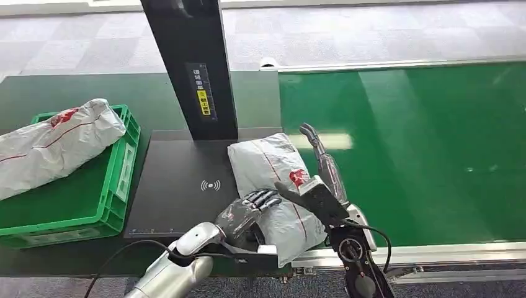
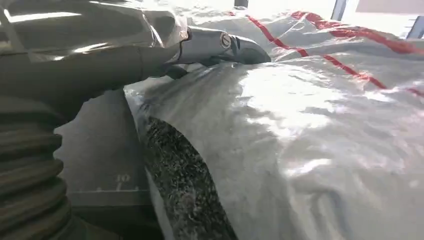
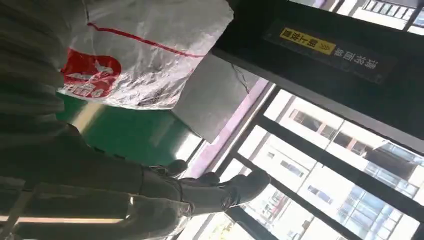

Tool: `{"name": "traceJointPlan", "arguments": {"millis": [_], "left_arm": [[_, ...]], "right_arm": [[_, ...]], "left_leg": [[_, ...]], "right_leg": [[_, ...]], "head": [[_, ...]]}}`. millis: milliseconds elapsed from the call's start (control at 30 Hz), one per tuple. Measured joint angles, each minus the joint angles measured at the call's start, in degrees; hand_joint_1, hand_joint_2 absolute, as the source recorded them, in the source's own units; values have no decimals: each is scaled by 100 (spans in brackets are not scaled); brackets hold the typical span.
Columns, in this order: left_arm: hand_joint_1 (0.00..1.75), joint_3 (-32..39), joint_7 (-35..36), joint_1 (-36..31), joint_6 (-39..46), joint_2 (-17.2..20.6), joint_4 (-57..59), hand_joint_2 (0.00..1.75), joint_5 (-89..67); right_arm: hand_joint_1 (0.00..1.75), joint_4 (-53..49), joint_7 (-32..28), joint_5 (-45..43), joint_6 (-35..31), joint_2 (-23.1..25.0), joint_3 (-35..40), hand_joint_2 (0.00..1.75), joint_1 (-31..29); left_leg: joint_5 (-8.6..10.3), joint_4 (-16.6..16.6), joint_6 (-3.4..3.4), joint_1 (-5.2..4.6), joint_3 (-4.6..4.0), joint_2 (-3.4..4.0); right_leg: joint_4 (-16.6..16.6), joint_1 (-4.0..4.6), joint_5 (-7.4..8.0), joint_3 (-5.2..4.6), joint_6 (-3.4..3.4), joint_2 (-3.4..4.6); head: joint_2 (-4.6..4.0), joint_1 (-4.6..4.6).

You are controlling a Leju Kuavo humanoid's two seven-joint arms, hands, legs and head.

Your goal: Moved the parcel from conveyor to table for the left to box.

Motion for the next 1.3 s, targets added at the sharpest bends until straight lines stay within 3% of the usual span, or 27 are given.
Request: {"name": "traceJointPlan", "arguments": {"millis": [300,533,933,1133,1300], "left_arm": [[175,42,-68,-135,383,-203,123,175,560],[175,315,-650,-90,120,-221,-37,175,1527],[175,1063,-927,335,-244,-31,-2042,175,3196],[175,1778,-994,320,1003,171,-3425,175,2913],[175,2685,-811,-132,1708,517,-3650,175,2828]], "right_arm": [[0,-83,44,-11,-2,39,0,175,30],[0,-129,59,9,-26,39,-28,175,61],[0,-302,57,52,-153,31,-188,175,226],[0,-409,44,125,-258,17,-306,175,371],[0,-485,42,135,-302,-13,-337,175,435]], "left_leg": [[12,1,14,-4,4,-3],[13,2,10,-2,-3,-2],[13,2,10,-1,-16,0],[14,1,8,2,-20,1],[22,1,-3,5,-19,3]], "right_leg": [[-1,-7,14,11,5,-15],[0,1,13,-1,4,-13],[0,1,12,-13,3,-11],[1,5,12,-18,3,-10],[2,8,14,-18,0,-8]], "head": [[0,4],[0,4],[0,4],[0,7],[0,4]]}}
